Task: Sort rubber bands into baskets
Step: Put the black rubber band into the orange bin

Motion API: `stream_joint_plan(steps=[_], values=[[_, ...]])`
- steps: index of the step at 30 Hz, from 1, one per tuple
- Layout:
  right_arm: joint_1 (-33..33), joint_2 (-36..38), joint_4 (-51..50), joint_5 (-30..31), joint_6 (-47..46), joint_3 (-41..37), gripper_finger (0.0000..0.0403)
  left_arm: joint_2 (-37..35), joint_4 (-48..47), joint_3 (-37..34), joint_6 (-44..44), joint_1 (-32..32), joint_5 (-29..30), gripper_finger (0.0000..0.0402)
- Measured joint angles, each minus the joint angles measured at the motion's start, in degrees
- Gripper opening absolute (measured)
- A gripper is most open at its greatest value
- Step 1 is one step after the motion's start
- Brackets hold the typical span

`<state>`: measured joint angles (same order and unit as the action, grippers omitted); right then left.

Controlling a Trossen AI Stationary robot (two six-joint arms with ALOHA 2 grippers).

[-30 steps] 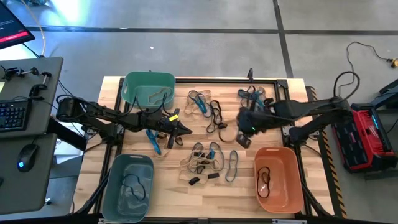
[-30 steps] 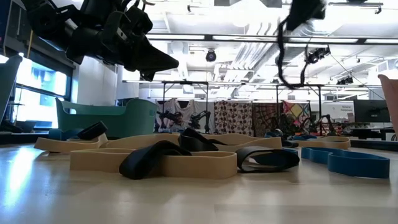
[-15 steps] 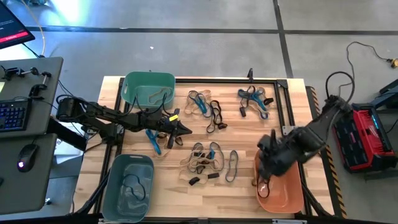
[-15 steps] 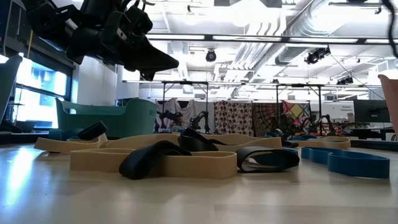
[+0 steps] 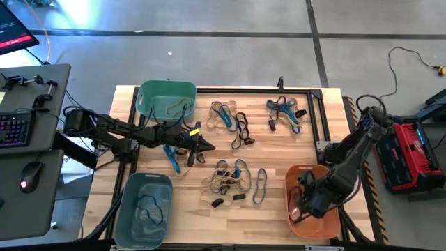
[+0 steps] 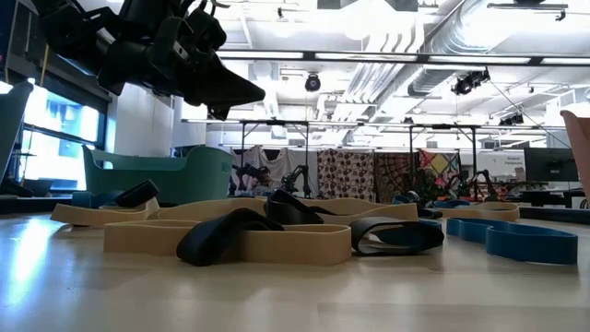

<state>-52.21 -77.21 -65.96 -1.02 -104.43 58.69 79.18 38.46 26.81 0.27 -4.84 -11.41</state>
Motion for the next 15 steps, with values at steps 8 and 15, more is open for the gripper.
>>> stream_joint_plan(steps=[8,15], values=[[0.0,0.0,19.7,-6.1,2.1,-12.4,0.0001,0.0,0.0,0.0,-0.7,0.0,0.0,0.0000],[0.0,0.0,23.1,-14.3,-1.6,-14.0,0.0069,0.0,0.0,0.0,-0.8,0.0,0.0,0.0000]])
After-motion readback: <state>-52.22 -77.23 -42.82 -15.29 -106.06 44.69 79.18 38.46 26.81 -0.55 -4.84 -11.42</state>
